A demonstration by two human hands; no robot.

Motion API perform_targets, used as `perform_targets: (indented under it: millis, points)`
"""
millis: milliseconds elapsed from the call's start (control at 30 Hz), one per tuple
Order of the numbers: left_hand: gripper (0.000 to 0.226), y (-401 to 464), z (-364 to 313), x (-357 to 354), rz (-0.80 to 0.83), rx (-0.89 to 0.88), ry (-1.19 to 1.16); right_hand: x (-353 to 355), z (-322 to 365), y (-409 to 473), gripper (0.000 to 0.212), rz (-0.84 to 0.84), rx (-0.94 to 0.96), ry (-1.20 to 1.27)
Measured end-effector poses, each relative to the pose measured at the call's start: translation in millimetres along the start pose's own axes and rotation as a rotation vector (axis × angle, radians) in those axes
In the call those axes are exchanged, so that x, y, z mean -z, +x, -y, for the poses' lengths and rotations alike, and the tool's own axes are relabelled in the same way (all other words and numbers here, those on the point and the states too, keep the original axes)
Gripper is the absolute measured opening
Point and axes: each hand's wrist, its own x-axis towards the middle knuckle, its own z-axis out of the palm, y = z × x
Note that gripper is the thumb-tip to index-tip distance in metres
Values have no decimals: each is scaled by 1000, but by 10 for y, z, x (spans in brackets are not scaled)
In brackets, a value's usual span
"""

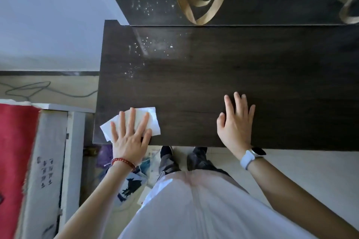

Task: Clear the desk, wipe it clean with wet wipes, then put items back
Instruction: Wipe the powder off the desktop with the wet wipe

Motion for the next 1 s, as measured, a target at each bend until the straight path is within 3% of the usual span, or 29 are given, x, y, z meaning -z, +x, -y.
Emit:
perform_targets:
  millis: [67, 200, 300, 433, 533, 667, 733, 867, 933, 1000]
  points:
    - [55, -34, -232, -44, -1, -68, 15, -2, -8, -15, 49, 2, 2, 1]
    - [47, -124, -904, -203, -37, -540, 202, 44, -110, -22, 45, -18, 18, 29]
    - [50, 79, -1147, -153, -61, -672, 229, 114, -288, -46, 41, -69, -61, 62]
    - [53, 393, -1116, 20, -47, -575, 212, 164, -464, -108, 42, -87, -111, 69]
    - [60, 588, -796, 170, -62, -366, 89, 162, -421, -97, 42, -77, -104, 77]
    - [52, 636, -579, 295, -24, -86, -5, 88, -141, -45, 43, -30, 33, 127]
    - [53, 486, -786, 204, 2, -194, 29, 46, 3, 51, 41, -30, 23, 160]
    - [54, 257, -1075, -7, -4, -611, 146, 36, 153, 270, 42, -44, -18, 176]
    - [53, 363, -855, 32, -43, -642, 210, 30, 202, 333, 44, -28, -7, 149]
    - [55, 442, -431, 110, -55, -509, 206, -3, 306, 343, 46, 7, 45, 110]
